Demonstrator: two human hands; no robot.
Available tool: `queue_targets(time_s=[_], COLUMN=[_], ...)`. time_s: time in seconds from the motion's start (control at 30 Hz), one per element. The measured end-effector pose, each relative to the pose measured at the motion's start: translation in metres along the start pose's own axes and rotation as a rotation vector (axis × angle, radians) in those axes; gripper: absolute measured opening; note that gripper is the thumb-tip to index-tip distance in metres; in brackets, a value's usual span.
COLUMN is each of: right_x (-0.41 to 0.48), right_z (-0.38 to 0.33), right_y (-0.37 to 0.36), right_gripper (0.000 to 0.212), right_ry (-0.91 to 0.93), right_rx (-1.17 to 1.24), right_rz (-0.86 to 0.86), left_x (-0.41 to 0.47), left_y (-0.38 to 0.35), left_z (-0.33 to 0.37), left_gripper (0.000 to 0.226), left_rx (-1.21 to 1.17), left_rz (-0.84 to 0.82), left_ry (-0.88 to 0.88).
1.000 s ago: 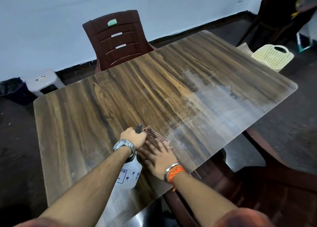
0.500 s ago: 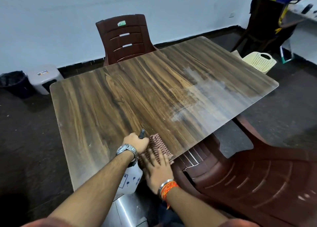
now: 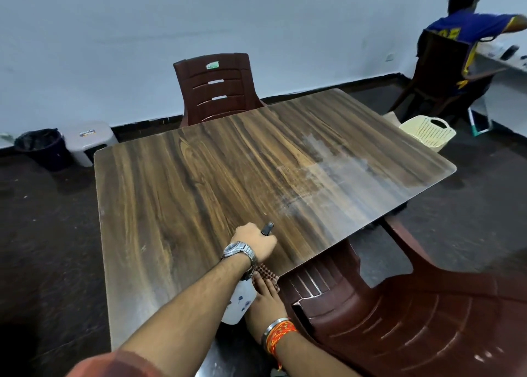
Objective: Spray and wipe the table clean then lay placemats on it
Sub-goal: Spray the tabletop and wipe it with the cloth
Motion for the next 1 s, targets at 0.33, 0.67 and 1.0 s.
queue_targets(time_s=[0.33, 0.67, 1.0], right_x=[0.018, 0.047, 0.117], right_z=[0.033, 0.042, 0.139], right_y=[-0.009, -0.005, 0.036], right_gripper=[0.047, 0.046, 0.057], right_ry=[0.012, 0.126, -0.392], right_rx=[0.120, 0.151, 0.162], right_rz=[0.064, 0.181, 0.208], left_x=[-0.009, -0.007, 0.040], left_y=[0.001, 0.001, 0.035], left_z=[-0.039, -0.060, -0.072], left_gripper=[0.040, 0.032, 0.020], left_rx=[-0.062, -0.145, -0.206], left_rz=[0.127, 0.213, 0.164], left_ry=[0.244, 0.374, 0.353])
Point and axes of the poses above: each hand's wrist, its own x-axis towards the middle knuckle, its own y-axis out of the back of the hand, z = x × y, the point moved 4 cm from there along x, towards the middle knuckle, and after that the axes turned 5 degrees about z, right-handed, at the moved point
